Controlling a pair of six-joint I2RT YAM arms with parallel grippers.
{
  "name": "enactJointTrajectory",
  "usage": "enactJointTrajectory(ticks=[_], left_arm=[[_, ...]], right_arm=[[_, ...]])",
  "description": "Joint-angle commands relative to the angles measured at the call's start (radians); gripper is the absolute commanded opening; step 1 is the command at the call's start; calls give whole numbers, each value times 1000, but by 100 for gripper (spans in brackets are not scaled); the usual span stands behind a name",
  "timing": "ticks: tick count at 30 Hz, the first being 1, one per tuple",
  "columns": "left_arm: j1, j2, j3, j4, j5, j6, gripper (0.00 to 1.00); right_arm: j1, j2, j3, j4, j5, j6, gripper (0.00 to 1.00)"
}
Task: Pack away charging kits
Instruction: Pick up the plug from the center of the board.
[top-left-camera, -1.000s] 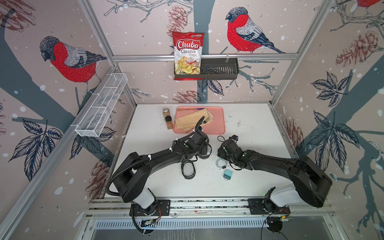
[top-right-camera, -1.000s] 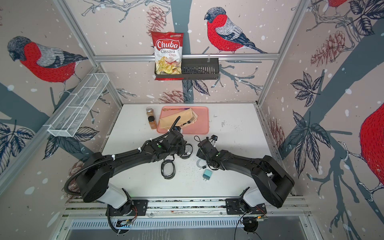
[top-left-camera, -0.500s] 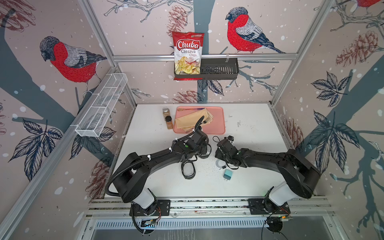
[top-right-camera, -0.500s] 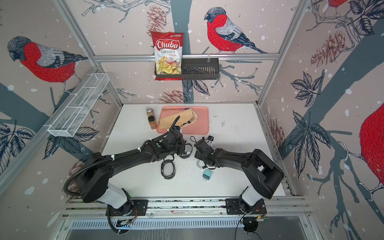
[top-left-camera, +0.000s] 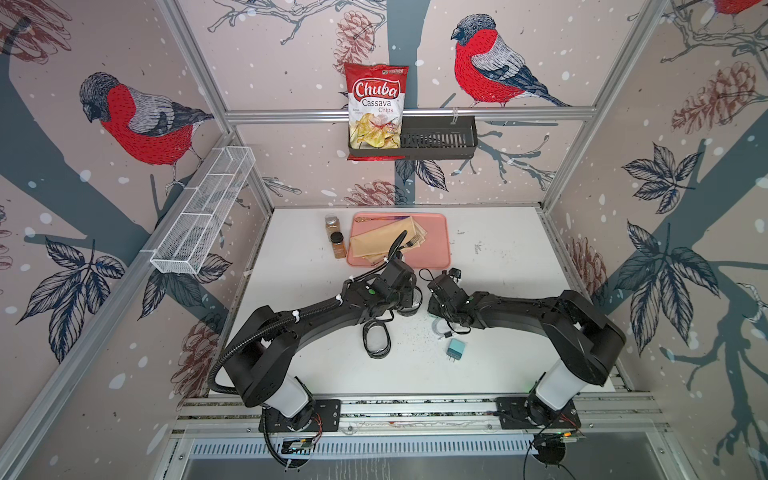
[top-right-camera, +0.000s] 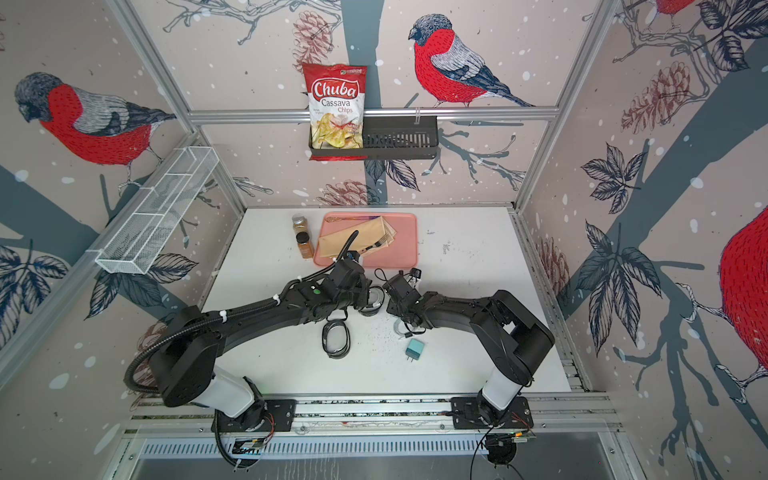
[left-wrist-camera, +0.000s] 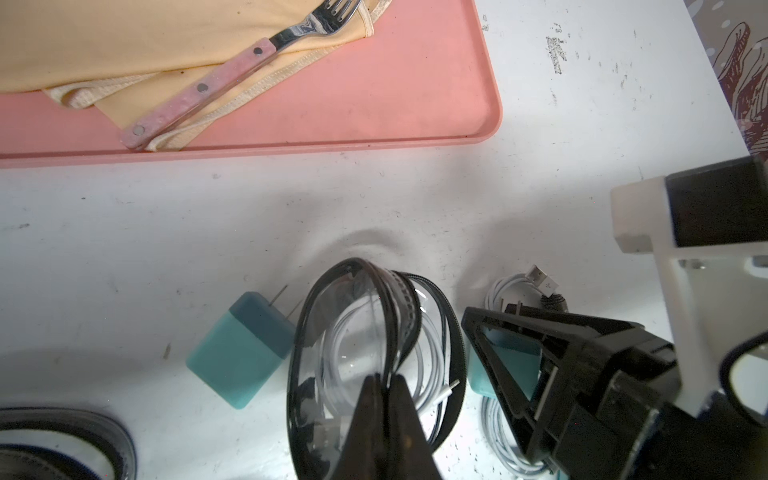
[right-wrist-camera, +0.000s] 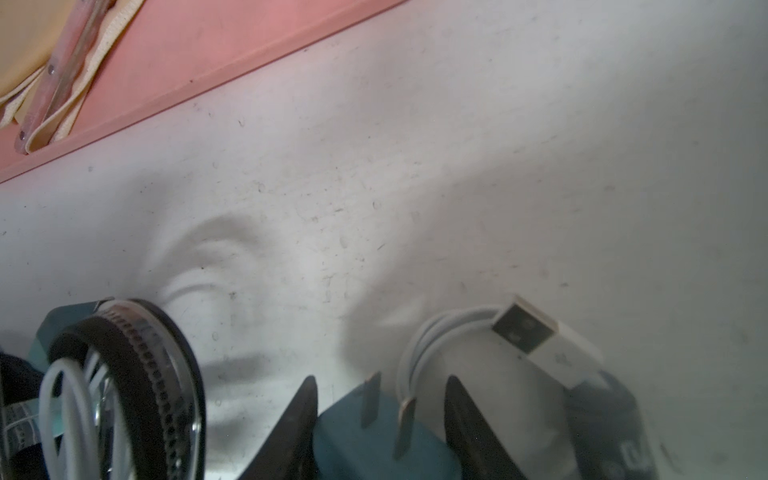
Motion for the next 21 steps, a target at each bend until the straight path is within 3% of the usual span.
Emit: enactJointTrajectory(ticks=[1, 13, 21], left_arm=[[3, -3, 0, 7, 16, 3, 0], [66, 16, -39, 69, 157, -6, 0], [72, 13, -54, 117, 231, 1, 0]], right_arm=[[0, -4, 12, -26, 1, -32, 27], [-32, -182, -83, 107, -103, -81, 24], [-31, -181, -85, 248, -259, -102, 24]])
